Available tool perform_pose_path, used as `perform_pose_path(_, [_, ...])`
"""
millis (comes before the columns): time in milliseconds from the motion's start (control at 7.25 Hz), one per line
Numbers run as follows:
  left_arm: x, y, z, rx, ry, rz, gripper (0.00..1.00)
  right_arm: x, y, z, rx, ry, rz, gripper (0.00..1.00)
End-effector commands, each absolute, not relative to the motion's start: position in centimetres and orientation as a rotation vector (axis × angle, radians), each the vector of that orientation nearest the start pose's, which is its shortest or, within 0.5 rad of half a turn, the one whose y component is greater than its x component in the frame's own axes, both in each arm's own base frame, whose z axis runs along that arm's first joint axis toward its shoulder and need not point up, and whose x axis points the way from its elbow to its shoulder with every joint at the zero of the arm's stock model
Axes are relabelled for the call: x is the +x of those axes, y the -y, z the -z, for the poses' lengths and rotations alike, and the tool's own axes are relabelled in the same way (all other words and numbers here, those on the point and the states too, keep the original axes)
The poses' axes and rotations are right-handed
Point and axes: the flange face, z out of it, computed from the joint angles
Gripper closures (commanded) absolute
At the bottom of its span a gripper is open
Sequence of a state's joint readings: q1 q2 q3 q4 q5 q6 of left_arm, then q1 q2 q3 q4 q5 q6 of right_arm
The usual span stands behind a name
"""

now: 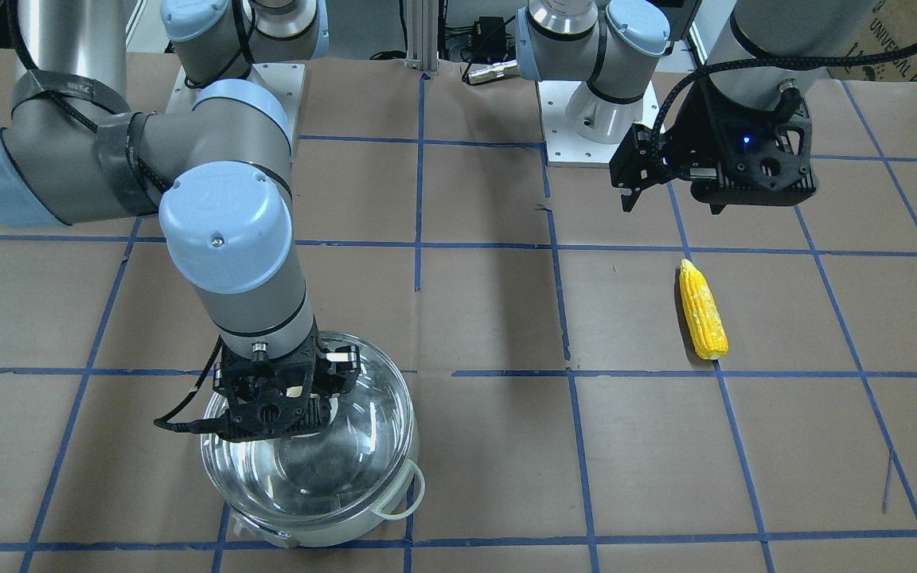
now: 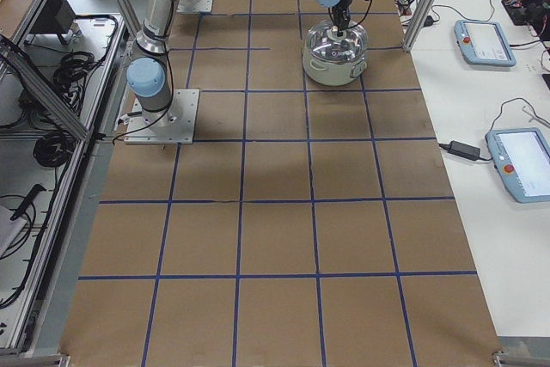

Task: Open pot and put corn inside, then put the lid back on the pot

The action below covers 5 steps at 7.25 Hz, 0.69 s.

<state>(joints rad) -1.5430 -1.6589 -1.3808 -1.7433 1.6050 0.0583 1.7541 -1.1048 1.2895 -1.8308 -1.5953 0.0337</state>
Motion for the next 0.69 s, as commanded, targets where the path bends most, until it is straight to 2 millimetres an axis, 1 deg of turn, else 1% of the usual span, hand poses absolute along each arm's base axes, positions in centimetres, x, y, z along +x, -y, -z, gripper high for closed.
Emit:
perform_pose_path(0, [-11.0, 52.4, -51.4, 0.076, -3.111, -0.129, 0.0, 24.1, 62.9, -42.5, -0.224, -3.15, 0.107, 0.63])
perform_pose_path(138, [-9.6, 53.1, -49.1, 0.133, -3.117, -0.166, 0.0, 23.2, 61.4, -44.8, -0.228, -3.149, 0.124, 0.64])
perform_pose_path(276, [-6.8, 53.4, -46.3, 0.101, -3.124, -0.165, 0.0, 21.7, 60.2, -46.5, -0.241, -3.152, 0.114, 0.64])
perform_pose_path(414, [-4.9, 53.3, -42.8, 0.162, -3.125, -0.162, 0.0, 19.1, 58.7, -48.0, -0.258, -3.153, 0.1, 0.65])
perform_pose_path(552, [-3.1, 52.8, -39.3, 0.184, -3.124, -0.126, 0.0, 16.7, 56.7, -49.0, -0.268, -3.153, 0.108, 0.65])
